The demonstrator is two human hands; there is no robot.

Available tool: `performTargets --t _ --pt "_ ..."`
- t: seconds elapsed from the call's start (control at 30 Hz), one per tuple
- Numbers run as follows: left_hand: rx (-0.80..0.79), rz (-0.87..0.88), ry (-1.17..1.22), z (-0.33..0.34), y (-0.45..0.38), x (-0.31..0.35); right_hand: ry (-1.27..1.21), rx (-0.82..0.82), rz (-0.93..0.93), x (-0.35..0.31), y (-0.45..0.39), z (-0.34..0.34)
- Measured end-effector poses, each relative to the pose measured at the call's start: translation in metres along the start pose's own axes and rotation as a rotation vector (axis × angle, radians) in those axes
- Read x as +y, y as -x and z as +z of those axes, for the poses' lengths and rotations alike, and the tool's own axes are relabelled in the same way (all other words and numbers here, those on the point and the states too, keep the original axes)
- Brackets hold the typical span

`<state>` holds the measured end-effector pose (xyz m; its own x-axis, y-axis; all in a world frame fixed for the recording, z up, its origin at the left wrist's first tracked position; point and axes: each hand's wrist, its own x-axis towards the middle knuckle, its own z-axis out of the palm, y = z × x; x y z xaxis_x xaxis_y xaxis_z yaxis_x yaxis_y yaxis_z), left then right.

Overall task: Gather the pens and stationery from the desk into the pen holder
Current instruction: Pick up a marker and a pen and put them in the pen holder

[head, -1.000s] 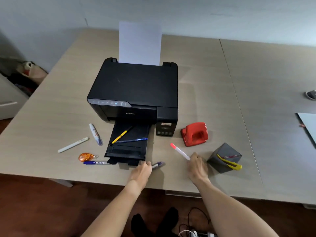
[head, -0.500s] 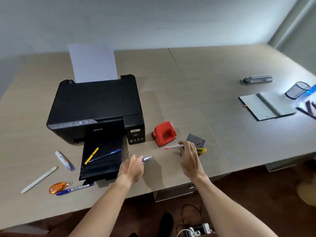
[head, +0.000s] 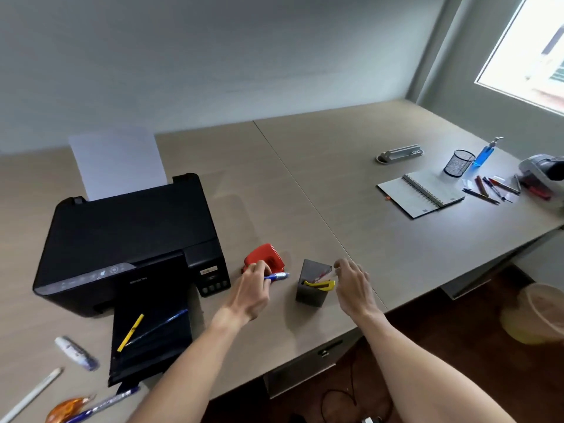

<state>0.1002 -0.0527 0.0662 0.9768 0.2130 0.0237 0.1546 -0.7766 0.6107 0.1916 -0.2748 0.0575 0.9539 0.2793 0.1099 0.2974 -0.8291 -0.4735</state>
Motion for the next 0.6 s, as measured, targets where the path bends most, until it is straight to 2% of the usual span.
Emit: performTargets --t 0.2,0.33,0.4,0.6 --pt "-0.033 0.079 -0.020 0.005 -0.021 0.026 -0.060 -0.036 0.147 0.004 0.003 0.000" --pt "0.127 0.164 -0.100 0.009 -0.031 0.039 -0.029 -0.096 0.260 0.020 0.010 -0.005" --pt "0.157 0.193 -0.117 0.010 -0.037 0.047 -0.013 -0.105 0.277 0.028 0.012 -0.007" --pt "-0.007 0.141 -0.144 0.026 -0.055 0.055 0.011 -0.131 0.291 0.034 0.013 -0.006"
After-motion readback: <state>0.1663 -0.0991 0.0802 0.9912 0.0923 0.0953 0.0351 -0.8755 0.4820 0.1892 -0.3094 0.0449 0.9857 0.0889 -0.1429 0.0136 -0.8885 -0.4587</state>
